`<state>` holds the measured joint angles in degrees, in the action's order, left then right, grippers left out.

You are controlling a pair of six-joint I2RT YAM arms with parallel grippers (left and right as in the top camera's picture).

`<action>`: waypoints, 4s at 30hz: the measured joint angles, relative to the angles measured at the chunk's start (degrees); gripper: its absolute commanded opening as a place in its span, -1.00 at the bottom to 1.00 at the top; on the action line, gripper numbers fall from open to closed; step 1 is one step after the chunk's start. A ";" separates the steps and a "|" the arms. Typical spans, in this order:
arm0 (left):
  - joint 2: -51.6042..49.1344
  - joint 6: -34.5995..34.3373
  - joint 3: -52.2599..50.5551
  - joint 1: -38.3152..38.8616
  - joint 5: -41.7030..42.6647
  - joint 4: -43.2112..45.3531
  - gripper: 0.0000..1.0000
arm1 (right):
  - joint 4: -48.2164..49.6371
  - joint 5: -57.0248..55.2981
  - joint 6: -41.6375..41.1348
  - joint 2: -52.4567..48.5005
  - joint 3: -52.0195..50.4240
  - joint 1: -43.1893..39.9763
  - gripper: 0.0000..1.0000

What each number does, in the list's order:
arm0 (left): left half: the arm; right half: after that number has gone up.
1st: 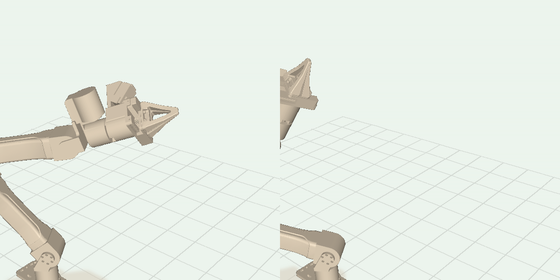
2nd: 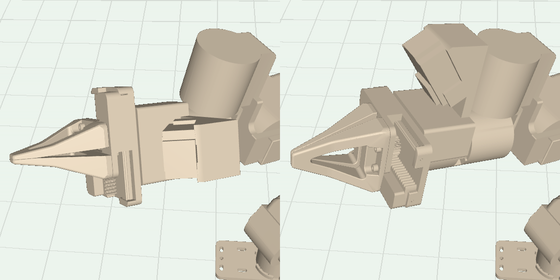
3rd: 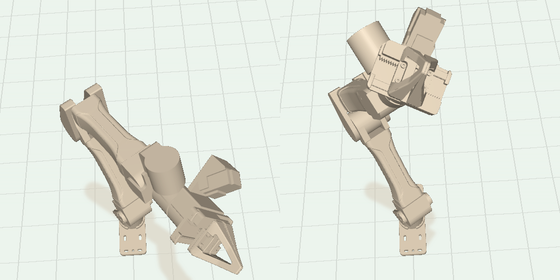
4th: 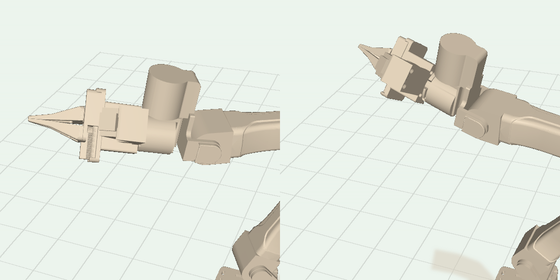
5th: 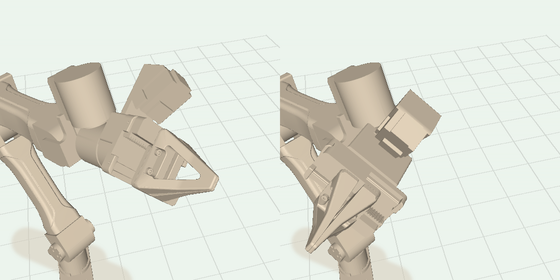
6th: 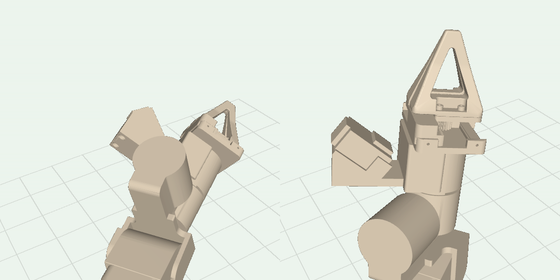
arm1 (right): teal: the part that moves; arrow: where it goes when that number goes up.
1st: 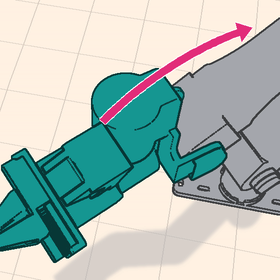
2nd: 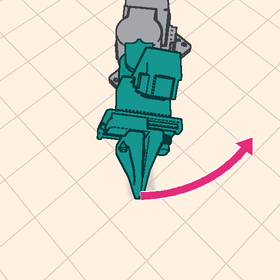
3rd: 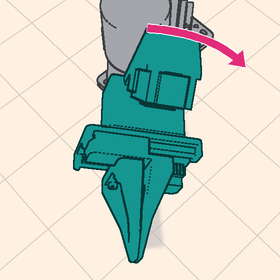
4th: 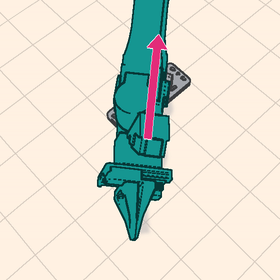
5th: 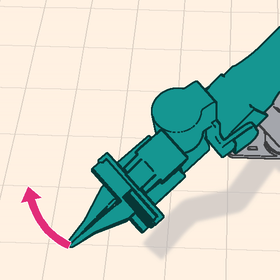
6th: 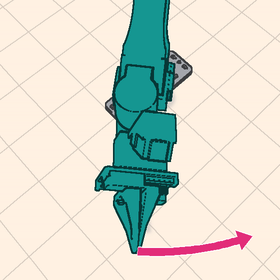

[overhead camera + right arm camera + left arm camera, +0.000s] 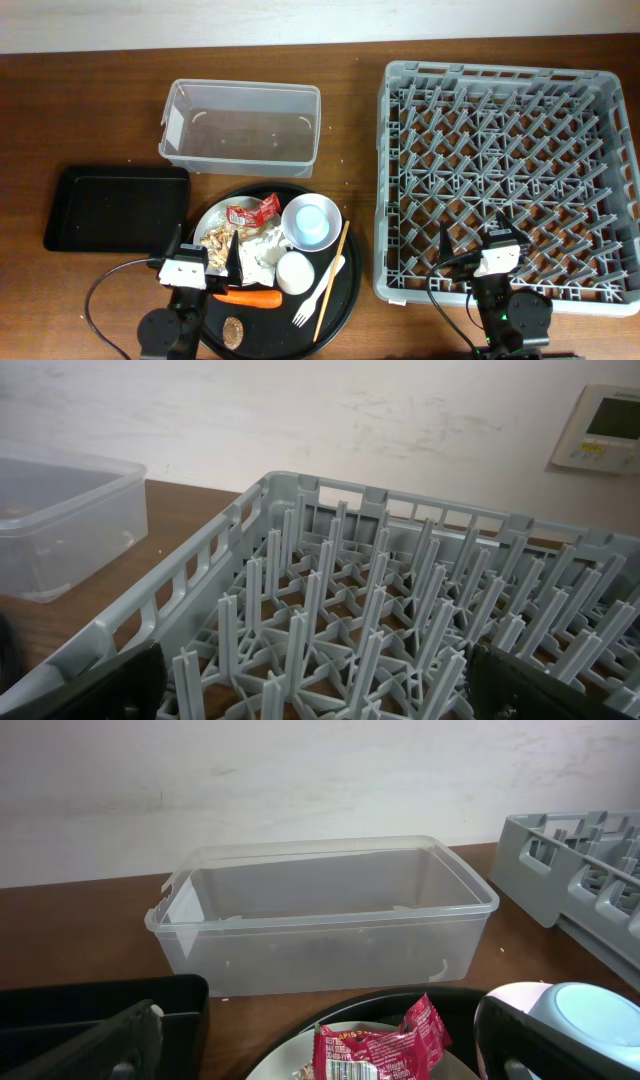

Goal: Sort waste into correct bins and load items into the dishwasher rack

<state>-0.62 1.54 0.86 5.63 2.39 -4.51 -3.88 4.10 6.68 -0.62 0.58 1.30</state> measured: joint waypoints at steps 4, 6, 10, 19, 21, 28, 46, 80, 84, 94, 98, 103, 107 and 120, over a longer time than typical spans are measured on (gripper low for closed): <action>0.00 0.00 0.00 0.00 0.00 0.00 0.99 | 0.00 0.00 -0.02 0.00 0.00 0.00 0.96; 0.00 0.02 0.00 0.00 0.00 0.00 0.99 | 0.00 0.02 -0.02 0.00 0.00 0.00 0.97; 0.00 0.00 0.00 0.00 0.00 0.02 0.99 | 0.00 0.02 0.00 0.00 0.00 0.00 0.97; 0.00 0.00 0.00 0.00 0.00 0.02 0.99 | 0.00 0.02 -0.02 0.00 0.00 0.00 0.97; 0.00 0.02 0.00 0.00 0.00 0.00 0.99 | 0.00 0.00 -0.02 0.00 0.00 0.00 0.97; 0.00 0.02 0.00 0.00 0.00 0.02 0.99 | 0.00 0.00 -0.04 0.00 0.00 0.00 0.97; 0.00 0.02 0.00 0.00 0.00 0.02 0.99 | 0.00 0.00 -0.07 0.00 0.00 0.00 0.96; -33.03 -4.26 33.48 0.00 1.77 -27.12 0.99 | -33.53 1.42 -9.94 -23.85 33.59 0.02 0.97; -46.86 -4.37 46.38 0.00 1.97 -39.65 0.99 | -42.93 1.51 -9.97 -34.32 41.83 0.04 0.97; -63.43 -4.37 57.66 0.00 2.14 -46.23 0.99 | -52.11 5.27 -9.94 -51.39 50.75 0.04 0.97; -68.19 -4.39 57.88 0.00 2.62 -43.36 0.99 | -52.39 5.29 -9.97 -53.09 50.86 0.04 0.97; -79.01 -4.39 57.99 0.00 4.09 -40.79 0.91 | -52.52 5.29 -9.97 -54.07 50.86 0.04 0.97; -86.58 -4.37 57.99 0.00 4.52 -39.30 0.79 | -52.52 5.29 -10.01 -54.10 50.97 0.04 0.97; -93.35 -4.59 57.99 0.02 7.34 -36.13 0.21 | -52.54 5.29 -10.14 -54.10 50.97 0.04 0.97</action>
<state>-93.97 -3.05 58.85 5.65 9.74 -40.64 -56.42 9.39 -3.46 -54.72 51.55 1.34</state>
